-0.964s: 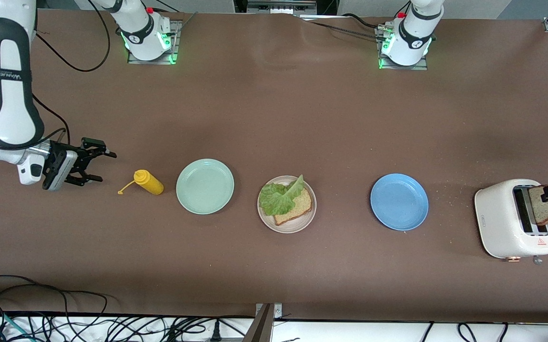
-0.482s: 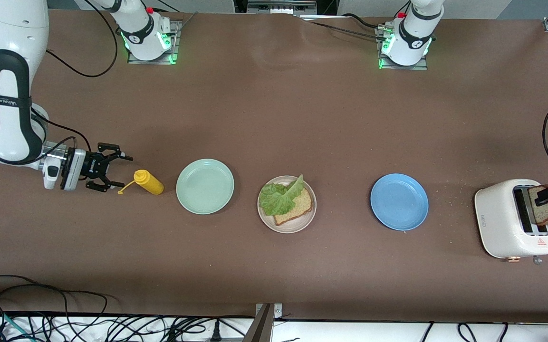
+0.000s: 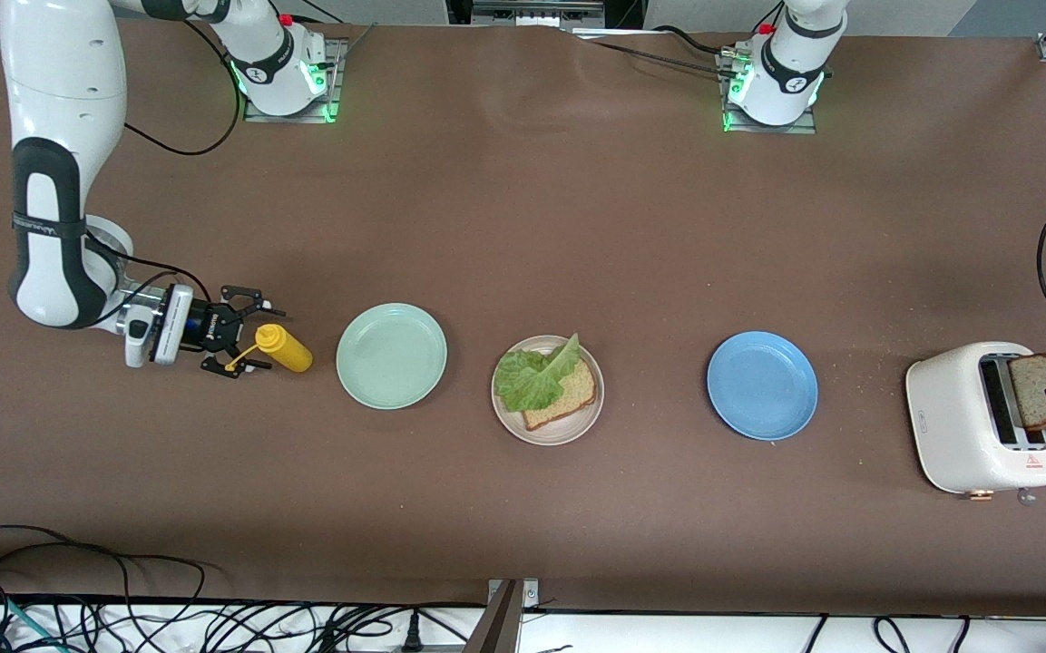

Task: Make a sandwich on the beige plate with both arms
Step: 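Lift the mustard with the right gripper while the left gripper lifts toast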

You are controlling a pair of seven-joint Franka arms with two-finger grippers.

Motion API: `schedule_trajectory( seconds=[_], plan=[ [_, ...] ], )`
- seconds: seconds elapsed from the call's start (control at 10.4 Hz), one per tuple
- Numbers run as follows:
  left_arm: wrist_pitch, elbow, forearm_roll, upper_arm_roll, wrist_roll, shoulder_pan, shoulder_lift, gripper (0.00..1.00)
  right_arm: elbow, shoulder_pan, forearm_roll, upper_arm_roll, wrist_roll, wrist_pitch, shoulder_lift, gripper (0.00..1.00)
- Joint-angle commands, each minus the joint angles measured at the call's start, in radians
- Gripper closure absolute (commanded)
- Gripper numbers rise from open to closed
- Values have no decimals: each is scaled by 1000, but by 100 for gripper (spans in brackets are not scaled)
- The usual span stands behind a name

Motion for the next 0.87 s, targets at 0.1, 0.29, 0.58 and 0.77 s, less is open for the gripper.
schedule_trajectory(
  seconds=[0.1,0.29,0.58,0.77],
  plan=[
    [-1,35,5,-14,1,5,10,100,48,-14,22,4,-9,-18,18,53],
    [-4,73,-14,-17,0,5,1,100,49,-14,11,3,-6,-12,16,100],
    [-27,98,-72,-21,-3,-1,-50,100,138,-11,-119,0,105,-5,13,100],
    [-93,109,-75,-27,-6,-6,-96,100,225,-6,-251,-2,303,-6,-8,100]
  ],
)
